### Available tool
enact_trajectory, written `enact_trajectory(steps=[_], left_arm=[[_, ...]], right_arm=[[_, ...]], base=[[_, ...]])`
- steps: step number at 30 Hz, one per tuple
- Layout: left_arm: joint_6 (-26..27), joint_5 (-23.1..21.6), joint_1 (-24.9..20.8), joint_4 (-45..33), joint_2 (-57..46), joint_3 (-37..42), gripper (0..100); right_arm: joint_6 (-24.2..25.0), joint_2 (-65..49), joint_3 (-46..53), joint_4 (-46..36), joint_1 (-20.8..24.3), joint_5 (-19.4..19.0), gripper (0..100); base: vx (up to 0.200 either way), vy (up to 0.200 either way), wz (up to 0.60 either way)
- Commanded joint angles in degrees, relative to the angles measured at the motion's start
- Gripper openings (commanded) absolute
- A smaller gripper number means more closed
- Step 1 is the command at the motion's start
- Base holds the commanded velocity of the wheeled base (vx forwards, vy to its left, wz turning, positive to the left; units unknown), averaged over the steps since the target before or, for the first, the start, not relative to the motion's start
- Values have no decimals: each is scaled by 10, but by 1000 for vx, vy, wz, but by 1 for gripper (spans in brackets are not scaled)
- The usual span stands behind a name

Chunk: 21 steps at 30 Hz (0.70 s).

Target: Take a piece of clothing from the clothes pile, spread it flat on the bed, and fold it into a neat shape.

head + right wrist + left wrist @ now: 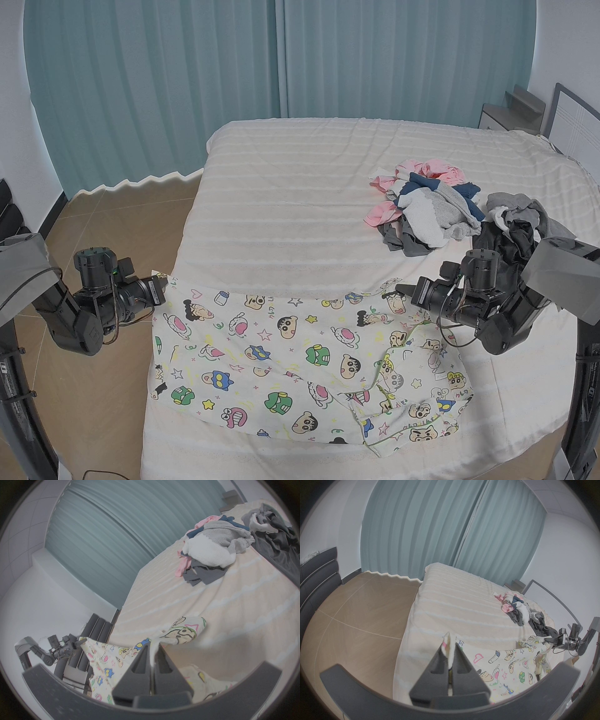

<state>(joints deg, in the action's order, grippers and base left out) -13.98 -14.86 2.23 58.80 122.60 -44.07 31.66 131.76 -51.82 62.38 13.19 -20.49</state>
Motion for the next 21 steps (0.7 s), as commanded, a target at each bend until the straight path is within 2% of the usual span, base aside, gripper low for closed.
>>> enact_trajectory(steps=[1,8,11,15,19,21], left_arm=[[17,-8,7,1,-40,43,0],[44,-47,23,5,-55,104,0],[70,-61,40,6,-55,135,0],[94,-90,54,7,-55,172,0],[111,-97,60,7,-53,191,0],[131,-103,68,7,-45,208,0]], right_arm=[[-23,-55,64,11,-11,-38,0],[-70,-76,136,13,-22,-77,0],[-85,-81,189,42,-24,-102,0],[-91,-76,234,78,-18,-104,0],[-99,-72,258,90,-17,-104,0],[-119,-60,288,107,-13,-106,0]], base=[[0,0,0],[0,0,0],[0,0,0],[0,0,0],[0,0,0],[0,0,0]])
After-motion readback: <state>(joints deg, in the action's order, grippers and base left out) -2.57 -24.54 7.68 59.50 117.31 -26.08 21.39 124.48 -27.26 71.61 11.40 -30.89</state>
